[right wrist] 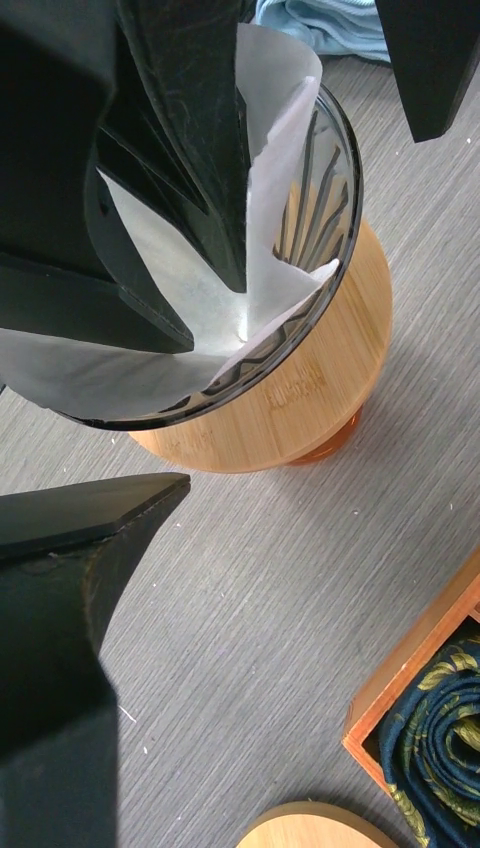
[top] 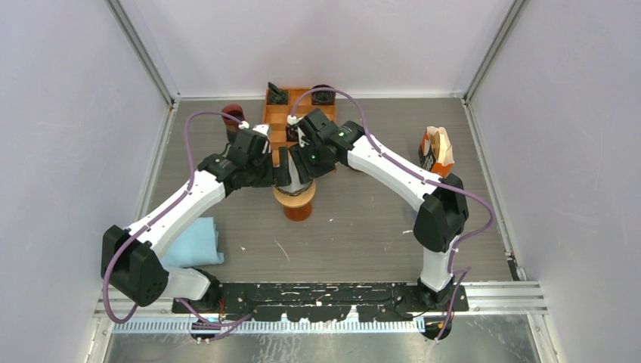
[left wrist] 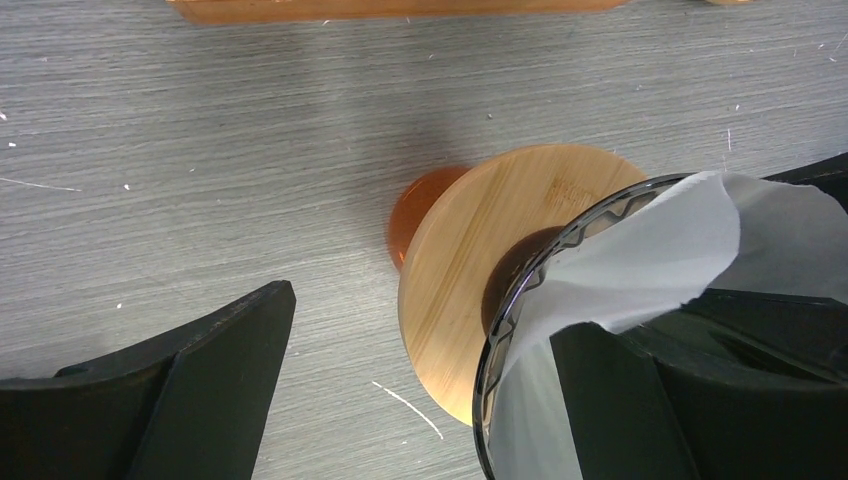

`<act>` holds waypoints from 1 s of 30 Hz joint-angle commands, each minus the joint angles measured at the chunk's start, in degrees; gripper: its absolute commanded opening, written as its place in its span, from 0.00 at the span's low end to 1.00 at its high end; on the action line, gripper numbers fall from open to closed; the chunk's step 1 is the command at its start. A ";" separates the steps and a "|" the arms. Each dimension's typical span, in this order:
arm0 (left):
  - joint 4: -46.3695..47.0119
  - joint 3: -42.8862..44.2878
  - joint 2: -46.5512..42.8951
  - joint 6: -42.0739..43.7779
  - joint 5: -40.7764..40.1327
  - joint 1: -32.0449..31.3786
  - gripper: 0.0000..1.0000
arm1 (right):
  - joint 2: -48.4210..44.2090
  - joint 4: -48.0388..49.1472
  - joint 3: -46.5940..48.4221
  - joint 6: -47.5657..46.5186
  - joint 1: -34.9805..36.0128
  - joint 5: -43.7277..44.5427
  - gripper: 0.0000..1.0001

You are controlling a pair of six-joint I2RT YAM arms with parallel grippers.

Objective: Place the coffee filter in the dripper
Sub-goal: Adjust the coffee filter in the coffee dripper.

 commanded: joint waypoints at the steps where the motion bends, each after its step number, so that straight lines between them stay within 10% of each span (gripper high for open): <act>1: 1.81 0.03 -2.22 -0.41 0.80 0.27 0.99 | -4.75 2.08 1.39 -0.29 0.12 -0.49 0.54; 30: 1.94 -0.90 -2.80 -1.35 0.83 0.21 0.99 | -6.20 4.57 -5.57 -0.01 0.05 -0.73 0.59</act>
